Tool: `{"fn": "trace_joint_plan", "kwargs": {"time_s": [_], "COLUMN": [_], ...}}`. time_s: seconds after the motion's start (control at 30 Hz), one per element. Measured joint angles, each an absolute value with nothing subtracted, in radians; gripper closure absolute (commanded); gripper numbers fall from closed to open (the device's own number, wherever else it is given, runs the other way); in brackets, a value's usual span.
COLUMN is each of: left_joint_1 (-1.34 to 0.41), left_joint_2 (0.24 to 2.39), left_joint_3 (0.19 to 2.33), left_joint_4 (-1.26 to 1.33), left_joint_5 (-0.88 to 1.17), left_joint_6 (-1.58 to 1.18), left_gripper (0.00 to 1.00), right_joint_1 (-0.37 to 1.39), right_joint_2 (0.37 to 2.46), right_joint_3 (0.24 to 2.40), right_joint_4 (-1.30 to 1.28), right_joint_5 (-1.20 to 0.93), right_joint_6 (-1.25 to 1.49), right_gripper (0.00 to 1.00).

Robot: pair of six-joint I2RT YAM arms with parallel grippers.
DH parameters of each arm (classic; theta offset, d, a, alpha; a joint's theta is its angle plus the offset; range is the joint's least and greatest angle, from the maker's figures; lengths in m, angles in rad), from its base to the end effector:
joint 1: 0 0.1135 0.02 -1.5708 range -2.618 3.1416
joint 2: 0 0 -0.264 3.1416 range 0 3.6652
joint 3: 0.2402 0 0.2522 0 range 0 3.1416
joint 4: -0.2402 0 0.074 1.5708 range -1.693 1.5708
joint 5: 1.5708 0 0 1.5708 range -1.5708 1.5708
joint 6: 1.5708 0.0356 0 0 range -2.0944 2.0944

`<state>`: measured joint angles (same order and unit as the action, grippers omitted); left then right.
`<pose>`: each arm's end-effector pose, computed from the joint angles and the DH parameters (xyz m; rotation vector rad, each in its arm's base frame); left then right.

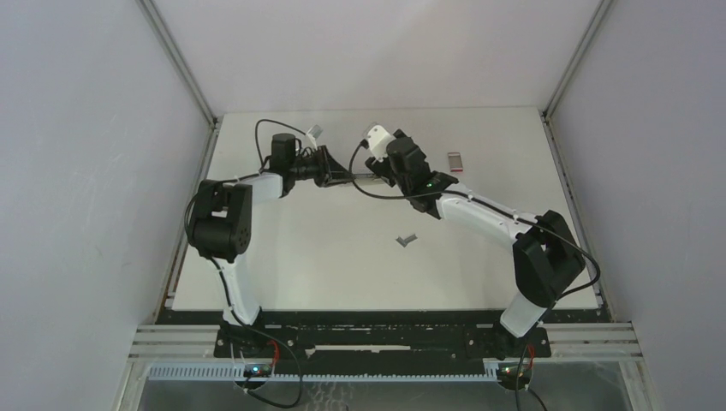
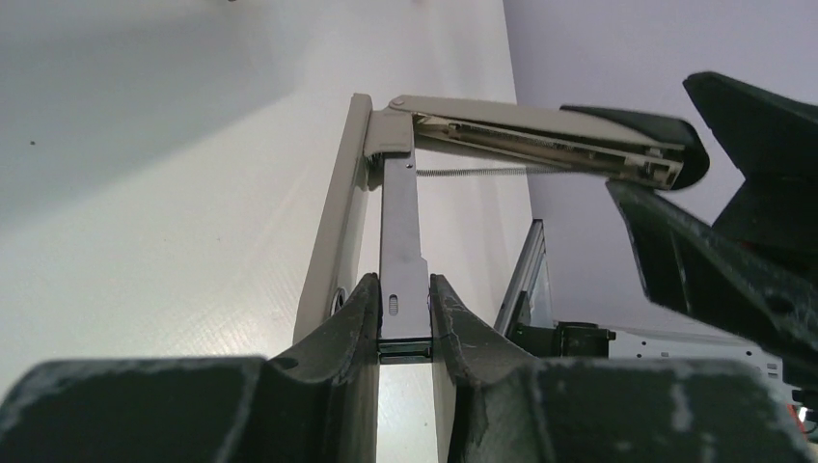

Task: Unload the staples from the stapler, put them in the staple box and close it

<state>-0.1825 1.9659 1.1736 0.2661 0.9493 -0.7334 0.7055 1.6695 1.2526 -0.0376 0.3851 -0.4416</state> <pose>0.4061 -0.1044 0.1773 0.0269 2.2197 -1.5229 0.3059 0.2430 0.2849 -0.8727 1.7957 -0.2202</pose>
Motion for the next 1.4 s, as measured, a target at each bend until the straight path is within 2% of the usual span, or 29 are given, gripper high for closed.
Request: {"fn": "trace_joint_plan", "kwargs": {"time_s": [0.33,0.6,0.8,1.0,1.13,1.4], "left_joint_1": [-0.18,-0.187,-0.192,-0.191,-0.19,-0.192], "left_joint_2": [1.966,1.963,1.962,1.962,1.97,2.001], "left_joint_3": [1.158,1.14,1.11,1.091,1.088,1.088], "left_joint_4": [0.316,0.409,0.568,0.775,0.97,1.158], "left_joint_5": [0.966,1.095,1.15,1.176,1.198,1.26], "left_joint_6": [-0.781,-0.823,-0.933,-1.095,-1.238,-1.376], "left_gripper": [1.0,1.0,1.0,1.0,1.0,1.0], "right_joint_1": [0.565,0.482,0.447,0.412,0.383,0.334], "right_joint_2": [1.646,1.645,1.642,1.605,1.562,1.547], "right_joint_3": [1.25,1.248,1.248,1.248,1.248,1.323], "right_joint_4": [-0.087,-0.11,-0.133,-0.178,-0.213,-0.41], "right_joint_5": [0.314,0.262,0.175,0.0,-0.191,-0.5], "right_joint_6": [-0.356,-0.314,-0.299,-0.303,-0.336,-0.455], "right_gripper": [0.37,0.37,0.33,0.25,0.16,0.12]}}
